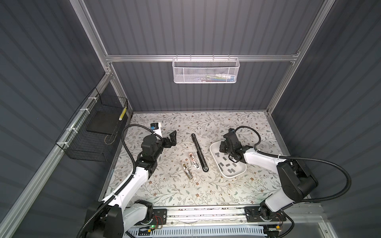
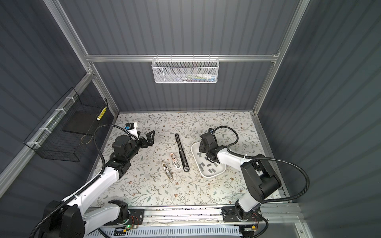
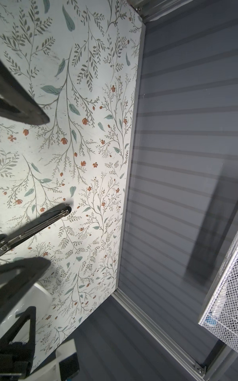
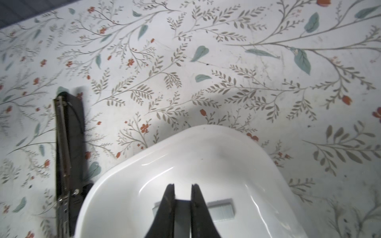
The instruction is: Load the staples into the stapler
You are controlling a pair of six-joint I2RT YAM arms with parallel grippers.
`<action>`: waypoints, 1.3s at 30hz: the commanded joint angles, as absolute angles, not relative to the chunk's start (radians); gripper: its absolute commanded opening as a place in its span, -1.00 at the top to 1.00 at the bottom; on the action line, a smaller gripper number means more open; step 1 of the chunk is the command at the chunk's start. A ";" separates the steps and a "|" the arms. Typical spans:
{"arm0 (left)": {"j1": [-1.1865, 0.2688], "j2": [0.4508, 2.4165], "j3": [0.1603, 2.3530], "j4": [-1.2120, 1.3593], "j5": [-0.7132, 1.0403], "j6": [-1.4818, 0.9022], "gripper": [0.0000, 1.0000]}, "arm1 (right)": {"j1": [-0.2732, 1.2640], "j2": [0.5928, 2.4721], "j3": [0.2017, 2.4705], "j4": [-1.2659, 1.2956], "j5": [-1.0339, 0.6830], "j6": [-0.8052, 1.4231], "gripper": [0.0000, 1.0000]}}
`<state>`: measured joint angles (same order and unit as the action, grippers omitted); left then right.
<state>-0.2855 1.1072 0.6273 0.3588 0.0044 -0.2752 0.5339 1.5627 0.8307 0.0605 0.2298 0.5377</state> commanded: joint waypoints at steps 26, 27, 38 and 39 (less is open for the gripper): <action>-0.287 0.941 0.614 0.214 0.054 -0.388 -1.00 | 0.864 1.368 0.640 0.388 0.162 0.262 0.93; -0.287 0.944 0.617 0.213 0.049 -0.386 -0.99 | 0.871 1.377 0.645 0.379 0.178 0.263 0.93; -0.287 0.965 0.627 0.214 0.077 -0.363 -1.00 | 0.889 1.481 0.732 0.259 0.252 0.308 0.95; -0.287 0.970 0.629 0.215 0.085 -0.366 -0.99 | 0.890 1.488 0.736 0.259 0.249 0.308 0.95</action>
<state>-0.2855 0.9581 0.6262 0.1993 0.0544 -0.3744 0.8829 1.4624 0.7105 0.3042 0.2176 0.2920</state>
